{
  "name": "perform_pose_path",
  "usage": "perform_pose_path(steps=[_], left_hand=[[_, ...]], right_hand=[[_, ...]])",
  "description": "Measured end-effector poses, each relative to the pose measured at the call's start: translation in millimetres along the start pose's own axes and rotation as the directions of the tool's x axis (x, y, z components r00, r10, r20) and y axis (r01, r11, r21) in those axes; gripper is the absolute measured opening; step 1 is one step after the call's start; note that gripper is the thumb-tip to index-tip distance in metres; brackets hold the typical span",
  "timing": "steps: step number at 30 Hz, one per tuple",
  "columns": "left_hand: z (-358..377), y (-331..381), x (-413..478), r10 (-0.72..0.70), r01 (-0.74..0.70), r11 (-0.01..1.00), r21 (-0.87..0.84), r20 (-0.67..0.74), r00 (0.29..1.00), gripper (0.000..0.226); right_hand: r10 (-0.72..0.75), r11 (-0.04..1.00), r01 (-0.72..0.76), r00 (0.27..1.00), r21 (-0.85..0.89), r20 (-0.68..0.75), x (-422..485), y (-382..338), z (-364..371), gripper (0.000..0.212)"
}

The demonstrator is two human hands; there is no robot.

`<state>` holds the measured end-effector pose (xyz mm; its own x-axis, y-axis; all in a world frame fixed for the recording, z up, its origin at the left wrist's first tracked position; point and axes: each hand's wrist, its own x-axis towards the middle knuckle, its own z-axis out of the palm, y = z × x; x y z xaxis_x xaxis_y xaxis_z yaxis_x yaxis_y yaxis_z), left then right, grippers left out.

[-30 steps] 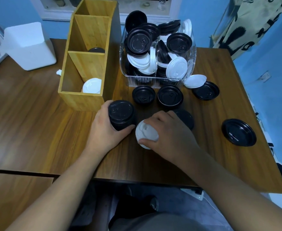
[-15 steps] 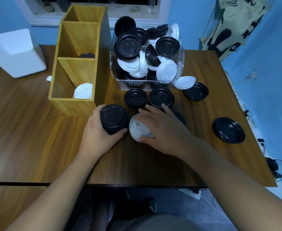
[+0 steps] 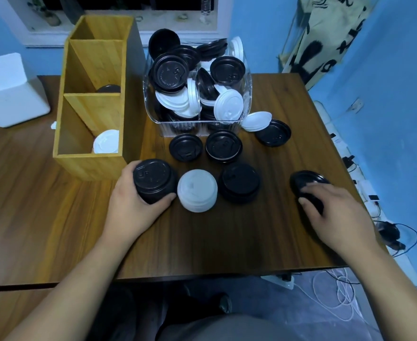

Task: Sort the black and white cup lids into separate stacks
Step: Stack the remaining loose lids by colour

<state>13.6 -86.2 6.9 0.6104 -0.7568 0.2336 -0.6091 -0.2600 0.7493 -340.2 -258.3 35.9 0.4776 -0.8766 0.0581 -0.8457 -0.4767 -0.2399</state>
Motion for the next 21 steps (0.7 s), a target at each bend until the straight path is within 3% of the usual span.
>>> perform_pose_path(steps=[3,5,7,10,13,17,21], left_hand=[[0,-1,0,0.001,-0.001,1.0,0.001,0.002,1.0,0.094],[0,-1,0,-0.005,0.005,1.0,0.005,0.002,1.0,0.094],[0,-1,0,-0.006,0.006,1.0,0.012,0.0,1.0,0.095],[0,-1,0,-0.003,0.003,1.0,0.016,-0.002,1.0,0.095],[1,-2,0,-0.007,0.007,1.0,0.017,0.001,1.0,0.097],[1,-2,0,-0.01,0.01,1.0,0.015,-0.002,1.0,0.096],[1,-3,0,-0.01,0.01,1.0,0.021,-0.001,1.0,0.097]], right_hand=[[-0.046,0.957,0.076,0.993,0.28,-0.113,-5,-18,-12,0.022],[0.023,0.811,-0.006,1.0,0.586,-0.021,-5,-31,-21,0.013],[0.032,0.68,-0.128,0.989,0.722,0.145,-1,-39,-21,0.017],[-0.052,0.731,-0.156,0.958,0.665,0.282,9,-40,-13,0.022],[-0.068,0.836,-0.113,0.95,0.537,0.306,17,-44,-5,0.021],[-0.045,0.981,0.007,0.98,0.191,0.192,10,-43,0,0.039],[-0.027,0.99,0.012,0.994,0.14,0.107,-12,-39,-6,0.065]])
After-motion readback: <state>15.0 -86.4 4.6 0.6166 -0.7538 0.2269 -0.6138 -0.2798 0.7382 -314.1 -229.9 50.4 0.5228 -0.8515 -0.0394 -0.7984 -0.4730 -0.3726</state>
